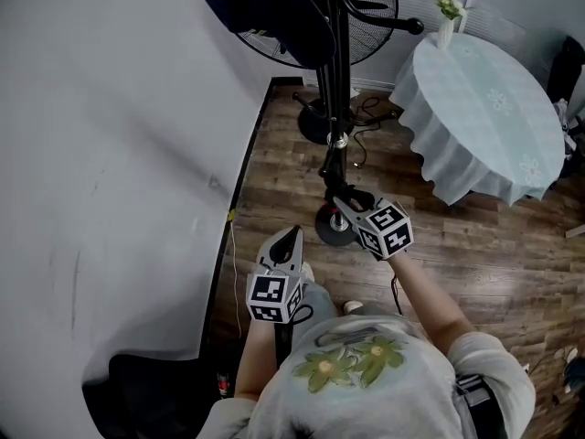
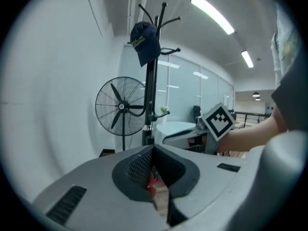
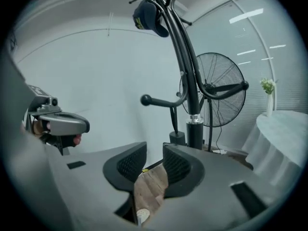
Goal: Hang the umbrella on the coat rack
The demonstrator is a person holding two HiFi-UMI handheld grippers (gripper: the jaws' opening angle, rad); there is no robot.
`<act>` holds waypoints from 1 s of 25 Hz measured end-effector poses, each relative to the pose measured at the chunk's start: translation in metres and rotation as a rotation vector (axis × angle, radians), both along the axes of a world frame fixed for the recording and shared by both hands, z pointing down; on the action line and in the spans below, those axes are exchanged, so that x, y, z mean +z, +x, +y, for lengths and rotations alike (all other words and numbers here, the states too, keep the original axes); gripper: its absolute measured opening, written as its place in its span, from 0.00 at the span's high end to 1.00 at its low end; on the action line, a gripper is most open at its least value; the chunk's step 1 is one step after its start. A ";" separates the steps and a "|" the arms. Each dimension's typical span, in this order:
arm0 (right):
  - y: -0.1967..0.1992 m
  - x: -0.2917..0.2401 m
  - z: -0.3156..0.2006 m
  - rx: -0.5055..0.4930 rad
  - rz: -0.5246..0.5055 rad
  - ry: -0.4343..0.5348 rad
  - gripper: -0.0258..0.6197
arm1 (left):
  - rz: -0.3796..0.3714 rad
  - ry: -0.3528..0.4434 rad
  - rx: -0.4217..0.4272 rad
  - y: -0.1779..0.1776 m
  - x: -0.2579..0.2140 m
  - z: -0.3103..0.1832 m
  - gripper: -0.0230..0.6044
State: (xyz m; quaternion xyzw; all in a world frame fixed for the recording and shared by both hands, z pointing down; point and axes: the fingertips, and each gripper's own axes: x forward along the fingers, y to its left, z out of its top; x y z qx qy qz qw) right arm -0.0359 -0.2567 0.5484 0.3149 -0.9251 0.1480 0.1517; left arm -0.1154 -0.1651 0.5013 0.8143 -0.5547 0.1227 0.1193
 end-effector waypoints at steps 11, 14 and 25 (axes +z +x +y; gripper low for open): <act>0.028 -0.063 0.069 -0.004 -0.104 0.116 0.96 | 0.126 0.091 -0.031 0.045 -0.030 0.020 0.94; 0.035 -0.071 0.082 0.000 -0.120 0.140 0.96 | 0.135 0.087 -0.048 0.059 -0.032 0.024 0.94; 0.048 -0.084 0.110 -0.023 -0.127 0.188 0.96 | 0.105 0.087 -0.104 0.084 -0.043 0.035 0.94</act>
